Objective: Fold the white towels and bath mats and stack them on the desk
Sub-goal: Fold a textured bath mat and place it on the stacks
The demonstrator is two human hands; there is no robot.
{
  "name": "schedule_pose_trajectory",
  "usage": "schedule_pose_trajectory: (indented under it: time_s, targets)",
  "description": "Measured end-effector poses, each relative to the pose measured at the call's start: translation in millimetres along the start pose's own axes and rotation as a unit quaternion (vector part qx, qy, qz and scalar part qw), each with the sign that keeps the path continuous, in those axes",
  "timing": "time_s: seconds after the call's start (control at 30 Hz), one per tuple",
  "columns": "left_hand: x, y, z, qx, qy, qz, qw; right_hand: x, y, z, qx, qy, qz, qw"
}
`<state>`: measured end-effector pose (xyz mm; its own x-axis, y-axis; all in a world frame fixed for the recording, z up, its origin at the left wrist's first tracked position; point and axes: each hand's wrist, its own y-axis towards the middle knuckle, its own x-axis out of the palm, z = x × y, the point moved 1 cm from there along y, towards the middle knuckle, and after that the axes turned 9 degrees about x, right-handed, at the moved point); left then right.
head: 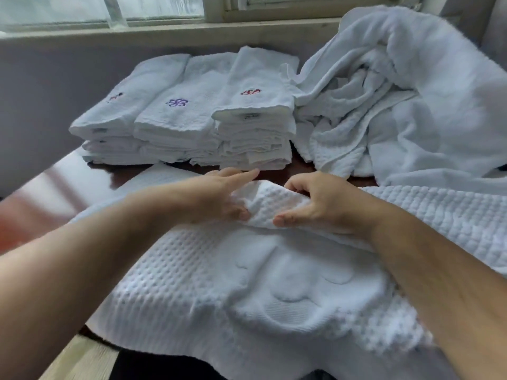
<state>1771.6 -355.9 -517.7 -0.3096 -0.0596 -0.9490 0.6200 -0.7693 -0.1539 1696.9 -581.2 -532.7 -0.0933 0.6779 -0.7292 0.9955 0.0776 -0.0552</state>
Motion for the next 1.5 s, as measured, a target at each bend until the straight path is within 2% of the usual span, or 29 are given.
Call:
schedule_pose_trajectory:
  time_s: [0.1,0.13,0.2,0.27,0.3,0.33,0.43,0.5,0.53,0.6,0.63,0.7,0.77,0.83,0.87,0.93,1.0,1.03,1.1,1.17,1.27,1.33,1.4,1.5]
  targets:
    - [-17,8,4,-0.022,0.143,0.006,0.990,12,-7,-5,-0.024,-0.060,0.033,0.997]
    - [-22,7,6,-0.005,0.220,0.047,0.974,16,-9,-5,-0.036,-0.072,0.061,0.995]
    - [-26,-4,10,0.049,0.334,0.194,0.921,20,-8,-6,-0.044,-0.100,0.130,0.985]
    - [-19,-22,9,0.098,0.362,0.335,0.865,23,-4,-8,-0.045,-0.144,0.186,0.971]
    - [-13,-31,6,0.102,0.362,0.361,0.853,25,-3,-9,-0.057,-0.167,0.205,0.963]
    - [-7,-40,0,0.091,0.361,0.359,0.856,26,-3,-11,-0.082,-0.184,0.219,0.955]
    - [5,-71,-20,0.049,0.354,0.286,0.889,29,-7,-16,-0.194,-0.241,0.208,0.928]
    - [10,-89,-25,0.044,0.369,0.255,0.892,30,-10,-20,-0.231,-0.277,0.177,0.916]
    - [14,-97,-26,0.046,0.379,0.254,0.889,31,-10,-24,-0.207,-0.285,0.154,0.923]
    - [25,-110,-25,0.023,0.391,0.266,0.881,30,-7,-34,-0.097,-0.308,0.101,0.941]
    - [29,-115,-21,-0.010,0.393,0.274,0.878,30,-6,-40,-0.058,-0.331,0.073,0.939]
    - [35,-122,-11,-0.114,0.395,0.243,0.879,35,-6,-54,-0.049,-0.337,0.007,0.940]
    - [34,-123,-6,-0.208,0.383,0.173,0.883,42,-10,-69,-0.054,-0.228,-0.088,0.968]
    - [32,-124,-11,-0.212,0.409,0.139,0.877,52,-13,-77,-0.039,-0.116,-0.147,0.982]
    - [31,-125,-15,-0.184,0.425,0.129,0.877,57,-11,-78,-0.047,-0.120,-0.130,0.983]
    - [27,-129,-24,-0.094,0.430,0.106,0.891,66,-5,-80,-0.101,-0.184,-0.029,0.977]
    - [20,-134,-33,-0.032,0.362,0.080,0.928,75,-1,-86,-0.149,-0.153,0.022,0.977]
    - [15,-137,-37,-0.035,0.328,0.064,0.942,80,2,-88,-0.165,-0.122,0.024,0.978]
    - [5,-142,-43,-0.067,0.325,0.043,0.942,92,8,-89,-0.168,-0.092,0.022,0.981]
    - [1,-149,-48,-0.129,0.355,0.028,0.925,103,12,-85,-0.159,-0.091,0.028,0.983]
    - [1,-162,-47,-0.282,0.370,-0.010,0.885,107,12,-80,-0.152,-0.102,0.033,0.983]
    - [2,-168,-46,-0.342,0.376,-0.028,0.861,108,13,-82,-0.137,-0.111,0.036,0.984]
    - [0,-172,-43,-0.351,0.353,-0.057,0.865,112,15,-92,-0.128,-0.161,0.054,0.977]
    - [-15,-177,-47,-0.331,0.240,-0.119,0.905,125,17,-115,-0.144,-0.231,0.057,0.961]
